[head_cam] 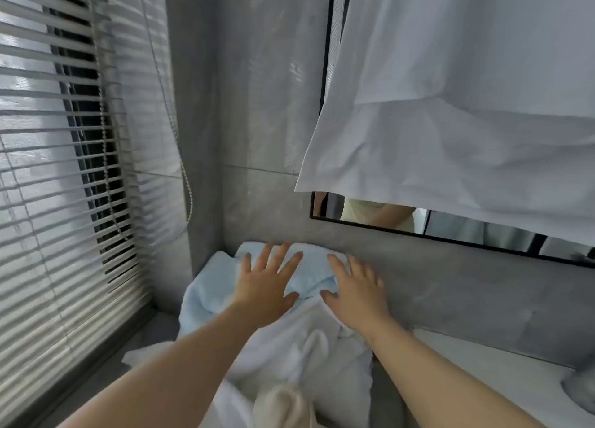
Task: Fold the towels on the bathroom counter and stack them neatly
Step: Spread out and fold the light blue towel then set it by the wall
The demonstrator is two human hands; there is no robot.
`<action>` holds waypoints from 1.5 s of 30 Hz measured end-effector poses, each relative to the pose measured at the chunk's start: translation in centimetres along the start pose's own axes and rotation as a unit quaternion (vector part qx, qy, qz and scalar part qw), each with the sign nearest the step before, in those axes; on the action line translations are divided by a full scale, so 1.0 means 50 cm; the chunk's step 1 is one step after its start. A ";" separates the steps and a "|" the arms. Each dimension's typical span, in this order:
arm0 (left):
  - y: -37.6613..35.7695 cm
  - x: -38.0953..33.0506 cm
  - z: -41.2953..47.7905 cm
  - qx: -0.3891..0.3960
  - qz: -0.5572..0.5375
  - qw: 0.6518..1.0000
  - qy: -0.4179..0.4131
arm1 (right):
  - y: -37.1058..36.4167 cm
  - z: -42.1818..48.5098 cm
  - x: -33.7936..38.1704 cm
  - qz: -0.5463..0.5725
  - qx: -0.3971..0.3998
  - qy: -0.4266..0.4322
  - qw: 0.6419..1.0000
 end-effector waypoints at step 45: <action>0.469 -0.350 -0.279 -0.329 -0.490 0.806 -0.040 | 0.457 -0.472 -0.209 0.415 -0.281 0.012 0.865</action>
Point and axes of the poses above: each hand's wrist, its own z-axis towards the middle knuckle, its own y-axis out of the back of the hand, x = y × z, the point moved 10 cm from there along z, towards the middle knuckle, and after that the axes turned 4 degrees about -y, right-handed, at the moved point
